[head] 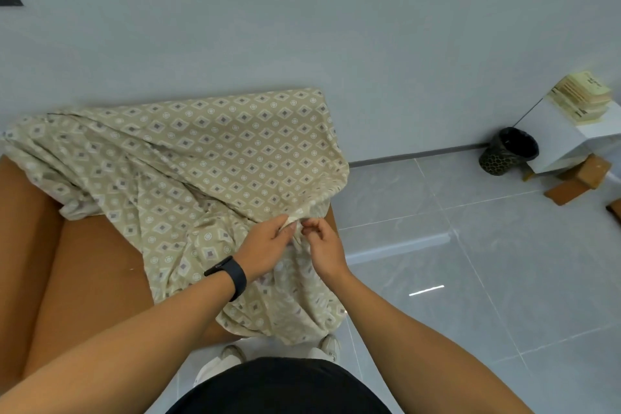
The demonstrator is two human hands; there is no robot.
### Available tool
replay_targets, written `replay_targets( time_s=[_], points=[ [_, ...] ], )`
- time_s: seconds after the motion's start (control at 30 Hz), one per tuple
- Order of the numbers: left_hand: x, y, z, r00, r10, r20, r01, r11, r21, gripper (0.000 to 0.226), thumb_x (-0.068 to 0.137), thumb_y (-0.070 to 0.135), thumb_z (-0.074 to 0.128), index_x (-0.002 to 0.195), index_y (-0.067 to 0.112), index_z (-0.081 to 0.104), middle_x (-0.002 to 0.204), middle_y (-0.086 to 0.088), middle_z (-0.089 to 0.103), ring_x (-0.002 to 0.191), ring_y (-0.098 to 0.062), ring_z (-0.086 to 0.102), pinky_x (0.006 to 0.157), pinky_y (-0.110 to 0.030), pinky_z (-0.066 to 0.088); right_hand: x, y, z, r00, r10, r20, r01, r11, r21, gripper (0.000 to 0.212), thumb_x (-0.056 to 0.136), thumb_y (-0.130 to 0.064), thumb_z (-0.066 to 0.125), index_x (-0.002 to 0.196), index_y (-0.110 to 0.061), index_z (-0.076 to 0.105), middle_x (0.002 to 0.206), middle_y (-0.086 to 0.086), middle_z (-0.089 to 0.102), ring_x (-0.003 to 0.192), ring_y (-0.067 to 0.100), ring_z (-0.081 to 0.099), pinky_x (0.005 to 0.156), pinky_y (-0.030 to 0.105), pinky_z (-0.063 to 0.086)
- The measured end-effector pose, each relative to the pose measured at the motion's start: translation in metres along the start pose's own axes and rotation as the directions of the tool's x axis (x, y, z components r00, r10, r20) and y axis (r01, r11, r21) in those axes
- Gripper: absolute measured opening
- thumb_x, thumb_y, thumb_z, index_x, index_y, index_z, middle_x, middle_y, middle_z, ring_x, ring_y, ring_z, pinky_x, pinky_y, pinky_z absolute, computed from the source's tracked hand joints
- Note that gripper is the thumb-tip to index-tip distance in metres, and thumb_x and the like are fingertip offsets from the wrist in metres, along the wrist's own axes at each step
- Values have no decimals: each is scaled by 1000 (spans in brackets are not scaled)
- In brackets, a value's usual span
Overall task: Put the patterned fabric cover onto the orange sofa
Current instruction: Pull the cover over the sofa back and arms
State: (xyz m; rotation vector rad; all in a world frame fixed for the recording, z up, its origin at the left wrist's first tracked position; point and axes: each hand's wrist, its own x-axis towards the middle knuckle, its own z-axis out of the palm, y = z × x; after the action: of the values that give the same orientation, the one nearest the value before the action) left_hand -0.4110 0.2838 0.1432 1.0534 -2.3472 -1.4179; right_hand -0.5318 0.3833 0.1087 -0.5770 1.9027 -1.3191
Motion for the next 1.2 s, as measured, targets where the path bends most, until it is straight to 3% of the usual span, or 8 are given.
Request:
replay_targets(
  time_s=[0.27,0.37,0.47,0.6,0.7,0.87,1.03,1.2],
  points=[
    [6,14,-33,990,-103,-92,76,963,-259,28,106,26,46,95,12,69,85,4,69,77,-9,63,75,-30,47,21,22,5,1000,0,12,6,860,-511,17,97,-32,52,91,-28,67,81,-8,65,94,27,59,89,46,43],
    [10,-1,-35,949,-145,-280,114,986,-126,33,100,28,54,77,6,46,69,-1,45,59,-12,40,61,-33,34,20,20,-2,976,-88,-199,-10,897,-442,18,100,-28,52,89,-22,65,79,-5,64,77,20,60,74,47,51],
    [7,1,-30,941,36,-337,39,976,214,30,83,24,70,109,20,57,109,5,52,96,-10,50,84,-28,43,4,2,-12,895,-318,-313,160,884,-439,18,101,-25,49,95,-18,66,85,-6,64,79,13,57,70,33,49],
    [16,17,-4,942,331,51,-302,774,556,46,79,34,66,124,32,58,128,8,53,122,-17,44,100,-34,32,-13,-10,-22,771,-631,-80,518,696,-497,20,97,-22,52,101,-15,70,90,-5,68,83,9,58,74,21,43],
    [22,28,7,956,281,78,-281,817,503,13,88,27,60,99,32,66,90,11,68,90,-18,63,77,-32,41,-16,-5,-34,819,-571,-49,513,768,-384,14,98,-20,58,107,-22,69,96,-12,65,90,5,58,80,21,45],
    [14,27,6,951,284,119,-305,924,233,28,86,35,49,106,30,69,95,15,69,85,-8,62,73,-33,49,1,36,-51,961,-271,59,244,725,-644,36,84,-32,62,119,-36,57,113,-11,56,104,18,50,89,36,43],
    [15,16,-4,976,218,-25,-206,949,237,22,93,33,50,106,30,67,88,15,66,80,-8,60,68,-31,47,10,49,-58,969,-31,-244,-100,857,-506,18,96,-26,47,90,-26,64,90,-9,65,87,21,62,80,40,47],
    [24,9,-6,996,89,-30,-62,867,494,28,86,26,60,112,34,56,105,8,63,93,-19,60,76,-39,51,1,12,-71,919,-255,-301,139,924,-357,19,101,-18,50,83,-19,57,84,-10,57,85,16,55,74,29,47]
  ],
)
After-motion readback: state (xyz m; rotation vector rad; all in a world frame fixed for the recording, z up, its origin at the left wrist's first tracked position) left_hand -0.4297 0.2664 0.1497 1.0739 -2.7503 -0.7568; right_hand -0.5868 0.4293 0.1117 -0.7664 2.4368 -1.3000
